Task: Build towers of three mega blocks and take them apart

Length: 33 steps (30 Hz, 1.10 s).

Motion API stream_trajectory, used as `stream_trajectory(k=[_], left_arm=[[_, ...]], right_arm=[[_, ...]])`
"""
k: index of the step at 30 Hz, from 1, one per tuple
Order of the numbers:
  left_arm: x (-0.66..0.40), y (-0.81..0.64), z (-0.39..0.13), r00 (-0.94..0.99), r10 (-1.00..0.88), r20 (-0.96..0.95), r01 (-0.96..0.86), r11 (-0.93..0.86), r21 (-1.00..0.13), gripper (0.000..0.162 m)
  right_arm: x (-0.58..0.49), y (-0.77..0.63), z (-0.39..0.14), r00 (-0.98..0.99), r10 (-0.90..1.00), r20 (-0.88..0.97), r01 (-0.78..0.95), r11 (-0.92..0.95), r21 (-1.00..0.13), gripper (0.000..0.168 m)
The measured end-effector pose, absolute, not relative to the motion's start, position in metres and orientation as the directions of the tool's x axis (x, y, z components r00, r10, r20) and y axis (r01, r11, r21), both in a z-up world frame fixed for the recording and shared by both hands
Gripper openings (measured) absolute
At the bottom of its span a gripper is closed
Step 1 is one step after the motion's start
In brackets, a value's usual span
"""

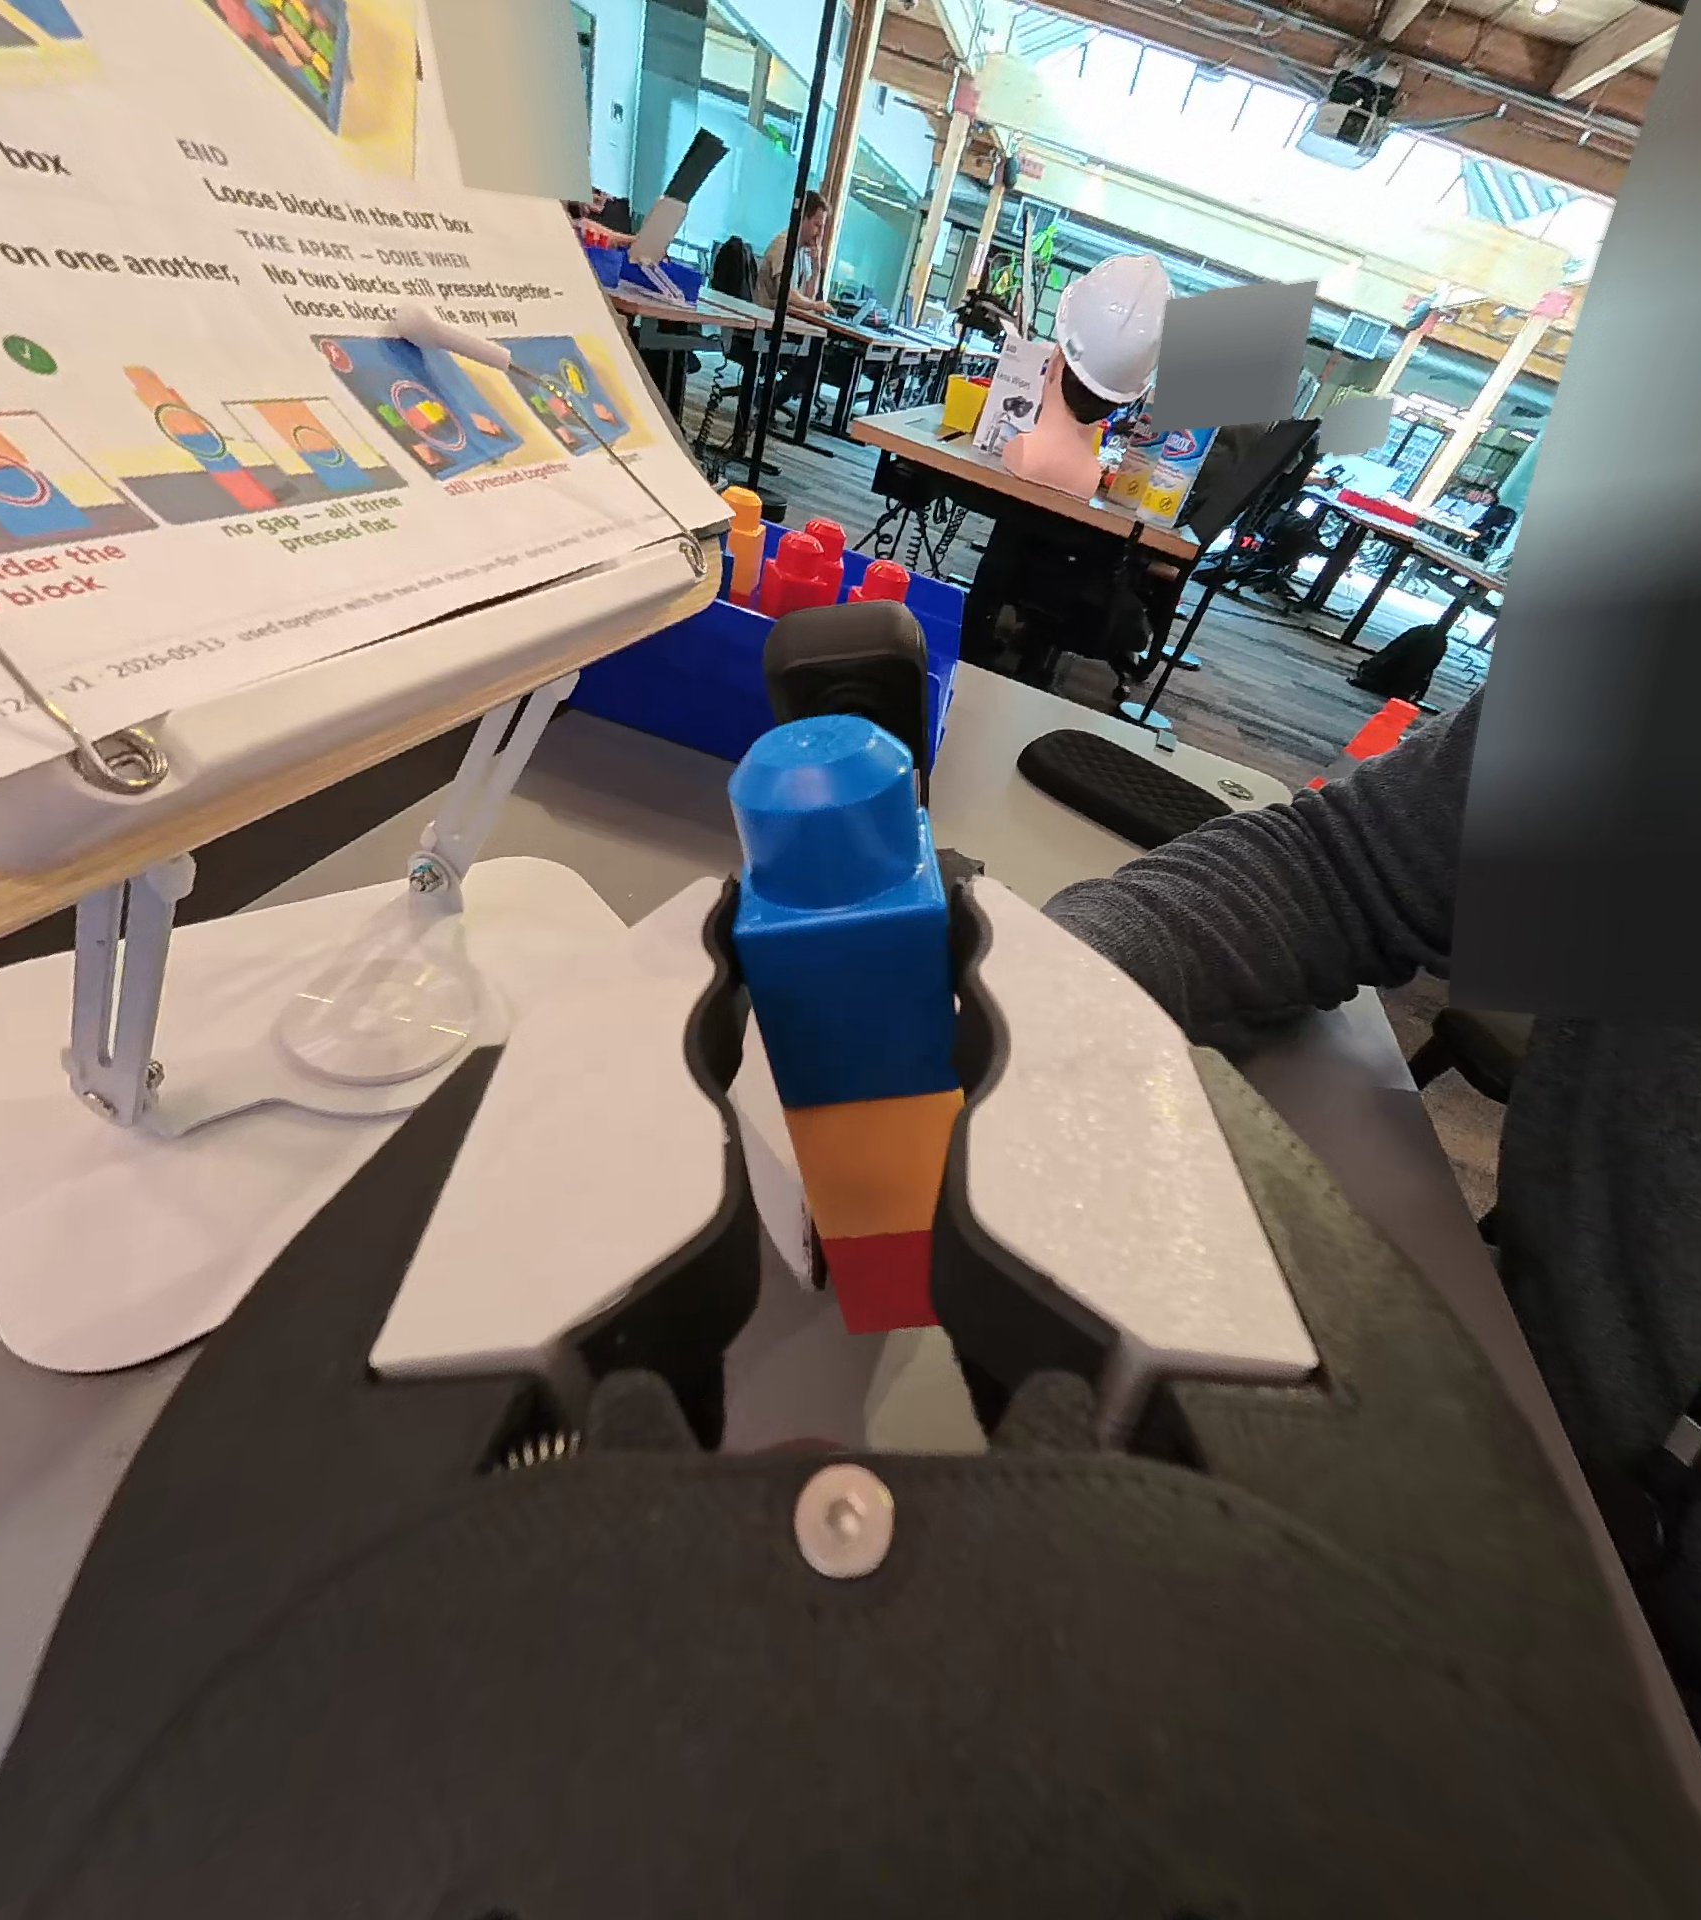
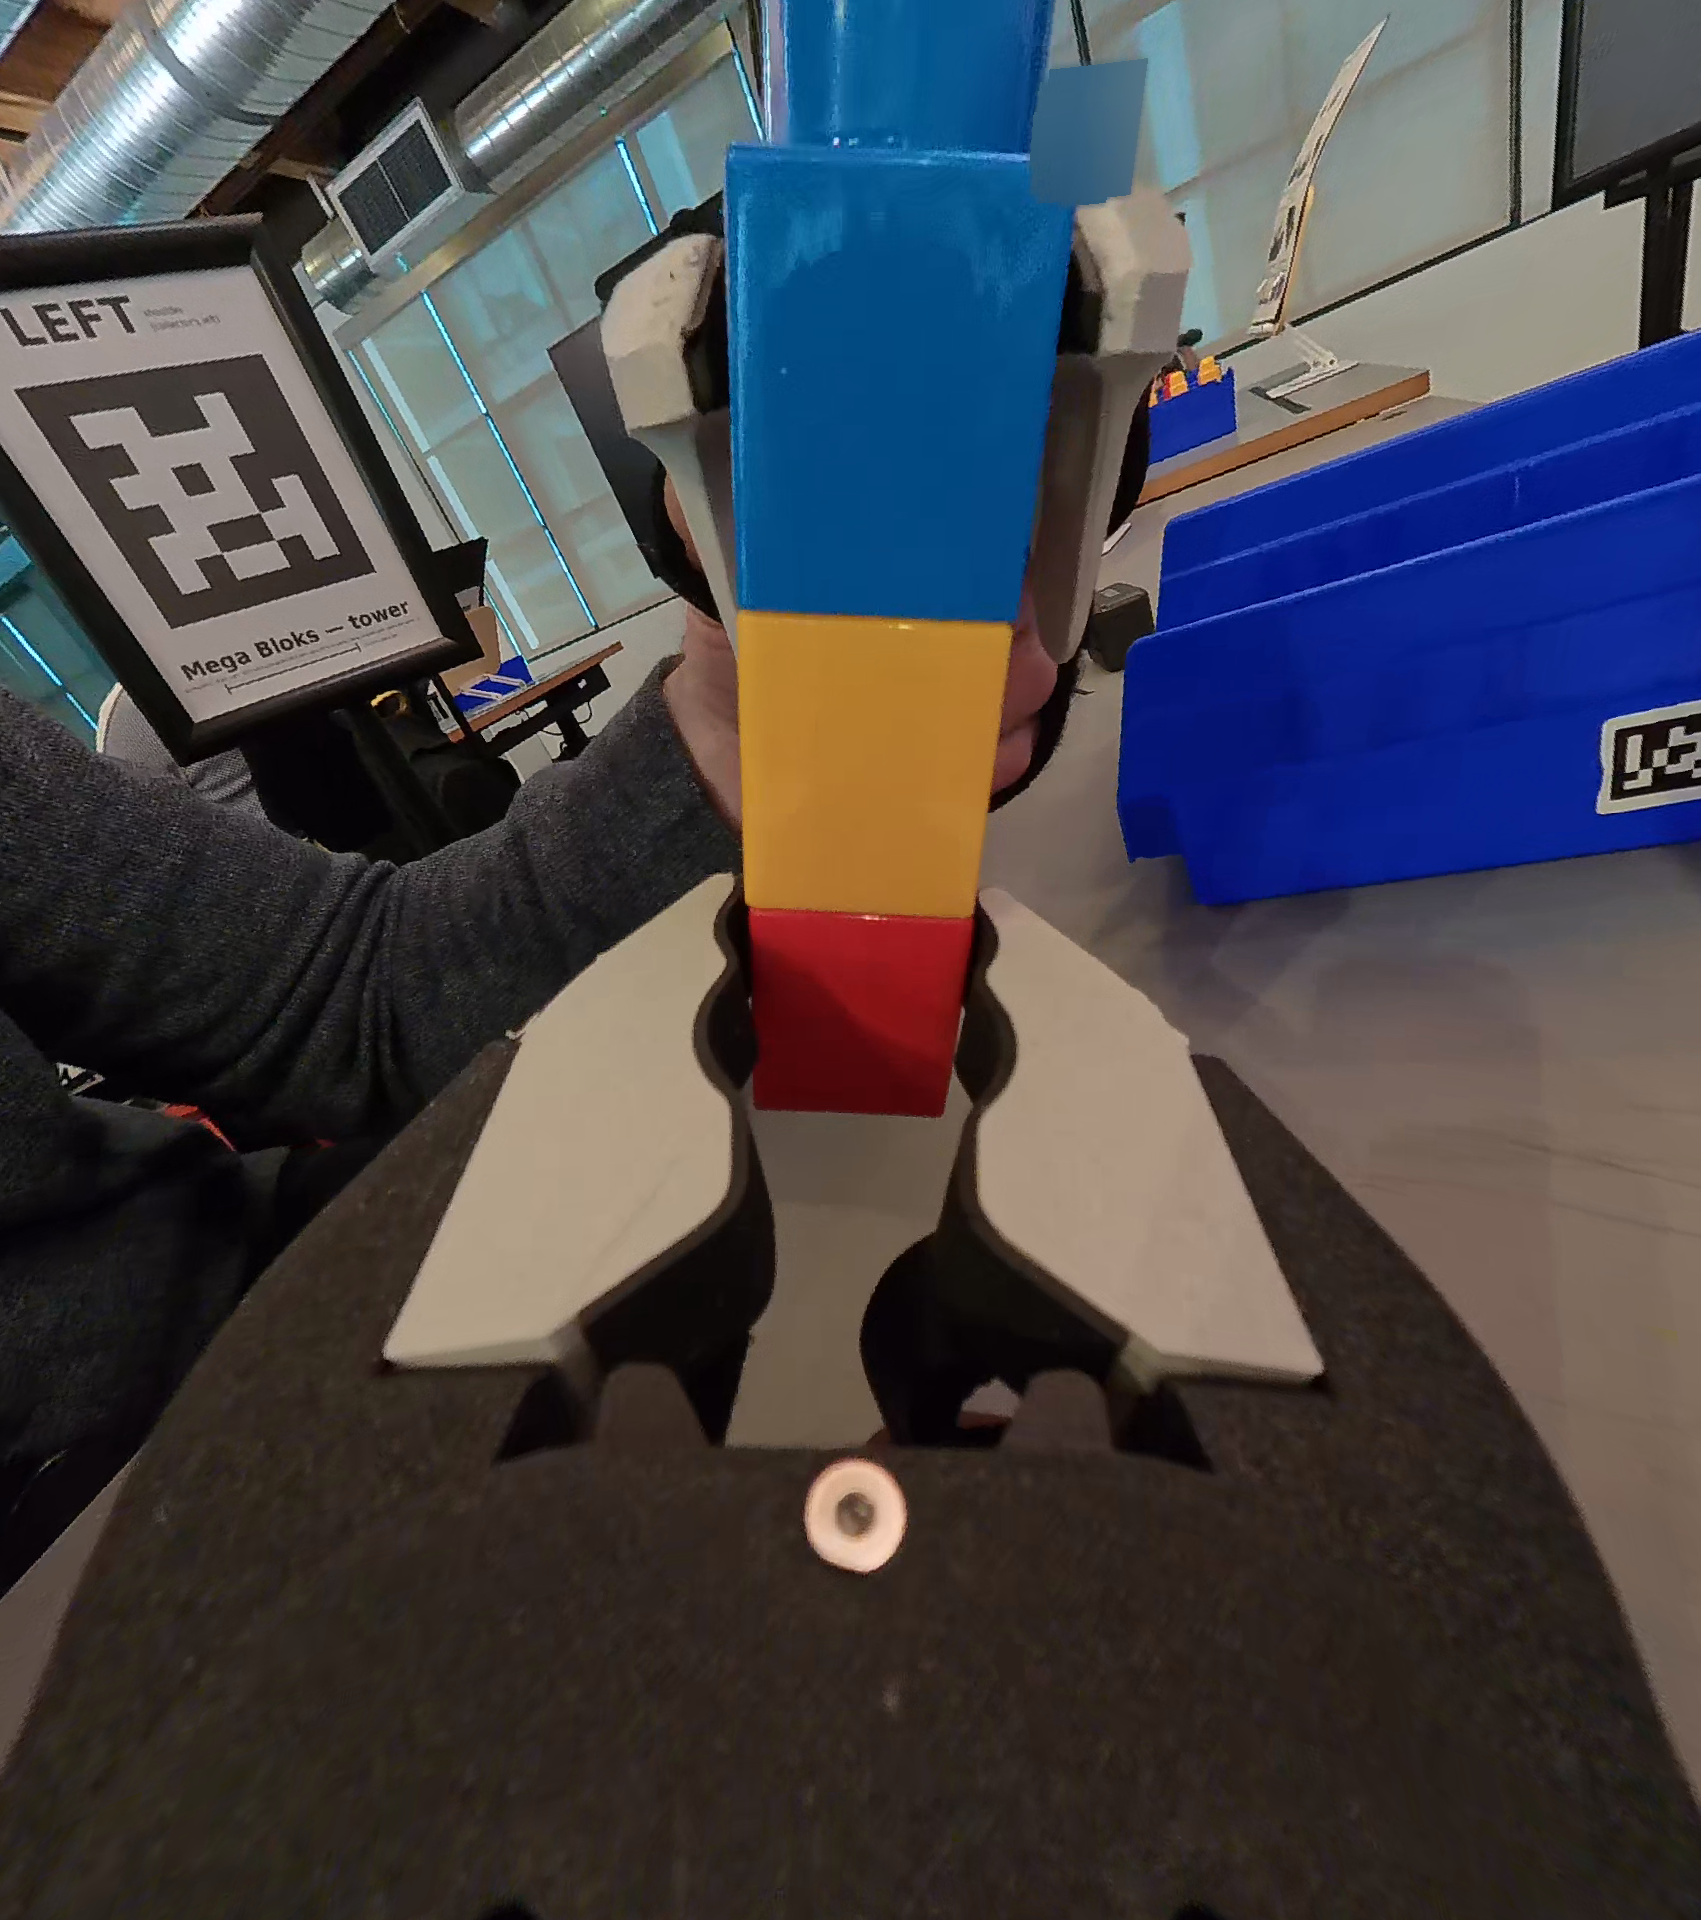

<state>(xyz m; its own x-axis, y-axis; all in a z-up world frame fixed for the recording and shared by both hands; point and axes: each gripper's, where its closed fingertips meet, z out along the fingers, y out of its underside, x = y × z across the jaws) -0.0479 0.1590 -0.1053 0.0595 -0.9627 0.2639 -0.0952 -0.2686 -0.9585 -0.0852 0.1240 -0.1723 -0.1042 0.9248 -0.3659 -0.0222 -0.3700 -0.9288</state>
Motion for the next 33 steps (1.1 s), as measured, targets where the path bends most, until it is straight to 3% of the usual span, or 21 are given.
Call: stream_trajectory(k=[29,31,33], left_arm=[[-0.050,0.161,-0.101,0.114,-0.971,0.210,-0.100,-0.222,-0.970,0.038],[-0.055,0.167,-0.101,0.132,-0.962,0.237,-0.083,-0.249,-0.965,0.056],[-0.059,0.164,-0.104,0.089,-0.957,0.276,-0.079,-0.283,-0.956,0.051]], right_arm=[[-0.082,0.127,-0.168,-0.086,0.933,-0.351,-0.067,-0.357,-0.932,0.036],[-0.079,0.130,-0.164,-0.078,0.932,-0.354,-0.100,-0.360,-0.927,0.036],[-0.075,0.135,-0.161,-0.062,0.931,-0.361,-0.137,-0.366,-0.920,0.036]])
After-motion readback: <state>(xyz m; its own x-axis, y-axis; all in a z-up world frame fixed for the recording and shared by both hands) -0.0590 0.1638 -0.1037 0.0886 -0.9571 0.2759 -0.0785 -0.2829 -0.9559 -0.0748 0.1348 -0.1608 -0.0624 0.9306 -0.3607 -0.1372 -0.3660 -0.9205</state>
